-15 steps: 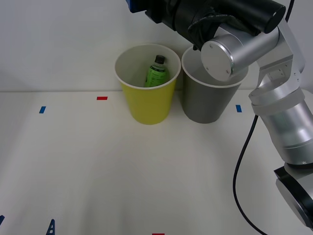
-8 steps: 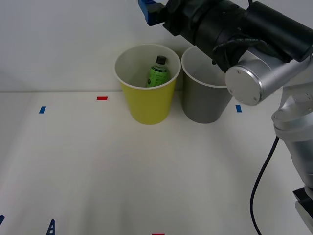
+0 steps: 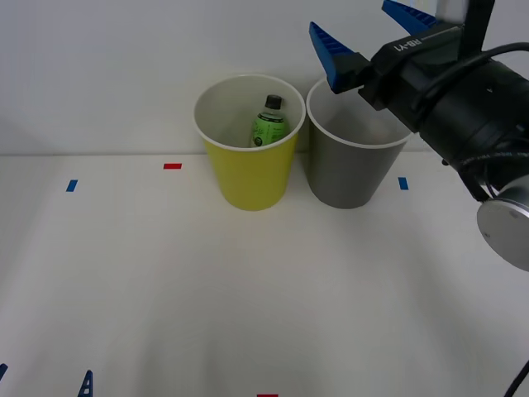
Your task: Put cans in the gray bin and PET bottles in the light green bin.
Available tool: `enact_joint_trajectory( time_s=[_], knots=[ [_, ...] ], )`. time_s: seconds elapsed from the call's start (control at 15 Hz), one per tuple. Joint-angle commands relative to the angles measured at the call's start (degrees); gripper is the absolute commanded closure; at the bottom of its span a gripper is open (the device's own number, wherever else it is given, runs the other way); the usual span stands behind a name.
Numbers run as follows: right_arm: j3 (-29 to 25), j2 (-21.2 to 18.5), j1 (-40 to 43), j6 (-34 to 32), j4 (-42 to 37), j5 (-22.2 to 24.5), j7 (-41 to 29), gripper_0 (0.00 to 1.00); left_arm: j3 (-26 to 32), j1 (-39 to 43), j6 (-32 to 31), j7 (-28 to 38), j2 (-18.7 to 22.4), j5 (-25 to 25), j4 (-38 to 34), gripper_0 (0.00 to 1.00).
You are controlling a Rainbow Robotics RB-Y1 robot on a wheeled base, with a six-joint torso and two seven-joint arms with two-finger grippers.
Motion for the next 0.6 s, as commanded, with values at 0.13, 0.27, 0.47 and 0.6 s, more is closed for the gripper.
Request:
enact_joint_trajectory(
  time_s=[0.13, 0.27, 0.47, 0.6],
  knots=[
    [-6.7, -0.4, 13.2, 0.0, -9.3, 0.6, -0.4, 0.00, 0.0, 0.0, 0.0, 0.0, 0.0, 0.0, 0.0, 0.00],
    [-8.6, 1.5, 19.5, -0.6, -12.9, 2.5, -0.4, 0.00, 0.0, 0.0, 0.0, 0.0, 0.0, 0.0, 0.0, 0.00],
    [-9.5, 4.7, 27.3, -4.9, -14.4, 3.2, -0.1, 0.00, 0.0, 0.0, 0.0, 0.0, 0.0, 0.0, 0.0, 0.00],
    [-9.4, 5.9, 31.3, -7.3, -14.4, 3.4, 0.2, 0.00, 0.0, 0.0, 0.0, 0.0, 0.0, 0.0, 0.0, 0.00]
  ],
)
